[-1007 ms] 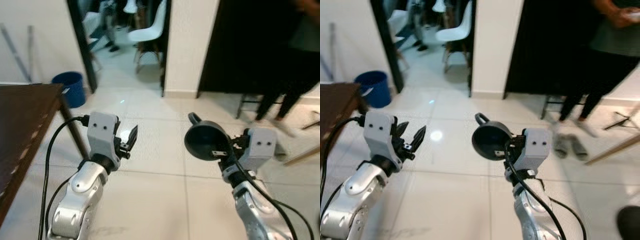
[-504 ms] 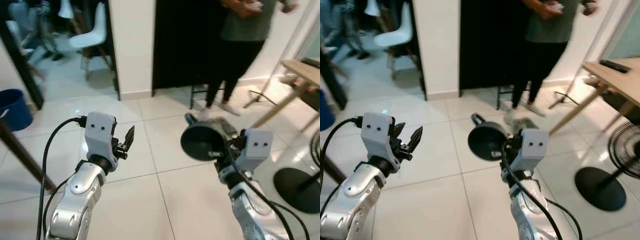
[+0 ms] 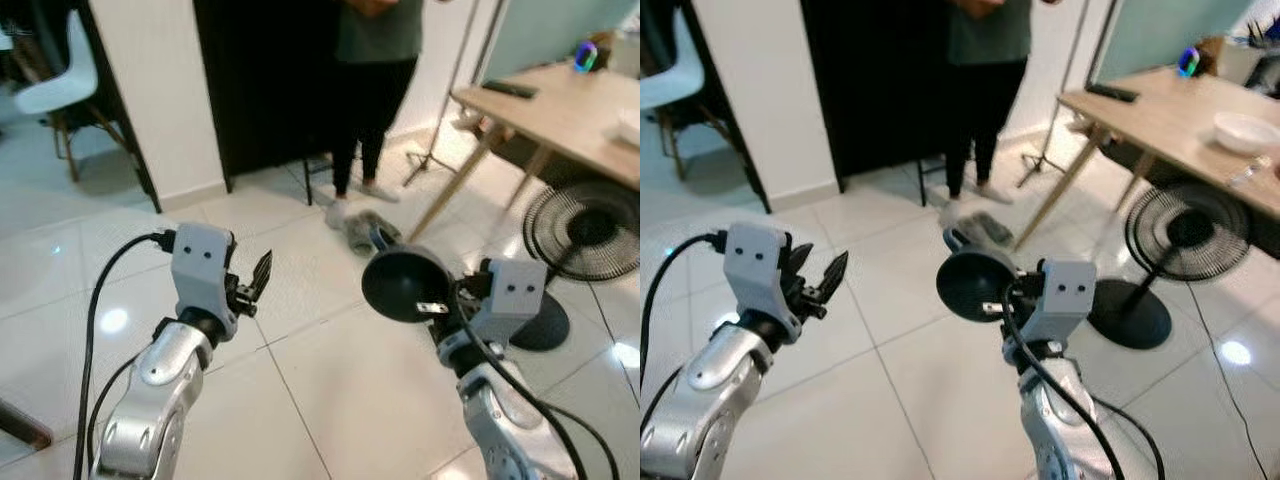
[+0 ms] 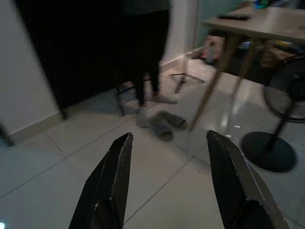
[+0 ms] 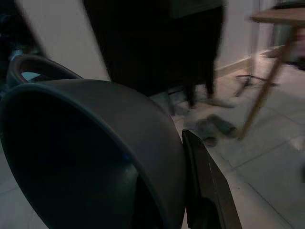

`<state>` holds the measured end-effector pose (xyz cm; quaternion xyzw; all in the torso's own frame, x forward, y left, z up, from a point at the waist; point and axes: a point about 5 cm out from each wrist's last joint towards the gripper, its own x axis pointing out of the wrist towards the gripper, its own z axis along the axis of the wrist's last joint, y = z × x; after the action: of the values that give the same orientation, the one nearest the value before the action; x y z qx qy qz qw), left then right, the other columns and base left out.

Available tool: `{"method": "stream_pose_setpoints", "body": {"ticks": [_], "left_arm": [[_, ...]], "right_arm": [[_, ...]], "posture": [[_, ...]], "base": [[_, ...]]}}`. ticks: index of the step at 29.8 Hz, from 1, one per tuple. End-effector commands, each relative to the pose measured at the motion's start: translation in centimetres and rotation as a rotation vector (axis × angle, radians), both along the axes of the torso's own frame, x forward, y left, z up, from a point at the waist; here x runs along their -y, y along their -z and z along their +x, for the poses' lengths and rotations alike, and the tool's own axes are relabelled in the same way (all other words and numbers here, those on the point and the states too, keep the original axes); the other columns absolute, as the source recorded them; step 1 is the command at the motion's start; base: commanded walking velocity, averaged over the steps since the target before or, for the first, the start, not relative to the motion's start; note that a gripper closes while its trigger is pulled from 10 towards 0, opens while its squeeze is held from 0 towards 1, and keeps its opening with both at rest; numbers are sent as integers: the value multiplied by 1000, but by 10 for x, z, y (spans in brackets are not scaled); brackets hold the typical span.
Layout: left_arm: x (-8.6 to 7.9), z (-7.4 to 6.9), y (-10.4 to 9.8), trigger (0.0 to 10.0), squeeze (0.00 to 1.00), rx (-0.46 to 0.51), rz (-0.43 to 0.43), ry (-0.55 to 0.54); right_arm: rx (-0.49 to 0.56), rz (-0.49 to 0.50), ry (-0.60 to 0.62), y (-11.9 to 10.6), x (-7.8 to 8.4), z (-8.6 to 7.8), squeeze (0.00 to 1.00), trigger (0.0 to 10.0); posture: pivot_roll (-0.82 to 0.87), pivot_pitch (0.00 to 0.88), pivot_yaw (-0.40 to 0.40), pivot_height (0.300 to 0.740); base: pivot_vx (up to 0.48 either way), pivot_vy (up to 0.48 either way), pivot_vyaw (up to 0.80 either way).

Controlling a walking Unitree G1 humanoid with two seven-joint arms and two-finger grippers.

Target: Setting the table

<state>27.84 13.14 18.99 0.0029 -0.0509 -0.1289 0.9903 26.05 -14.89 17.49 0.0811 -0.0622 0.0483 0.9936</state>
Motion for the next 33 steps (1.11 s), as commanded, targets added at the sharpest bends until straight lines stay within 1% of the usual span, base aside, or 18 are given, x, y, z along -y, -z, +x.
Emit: {"method": "stream_pose_setpoints", "body": {"ticks": [1,33], "left_arm": [[0,0,3,10000,0,-14,4,5],[1,1,0,10000,0,-20,-27,9]], "right_arm": [[3,2,3,-1,0,0,0,10000],[4,1,0,0,-1,2,0,10000]], "posture": [[-72,0,82,740],[-65,0,80,740]], "base": [[0,0,-800],[0,0,-800]]}}
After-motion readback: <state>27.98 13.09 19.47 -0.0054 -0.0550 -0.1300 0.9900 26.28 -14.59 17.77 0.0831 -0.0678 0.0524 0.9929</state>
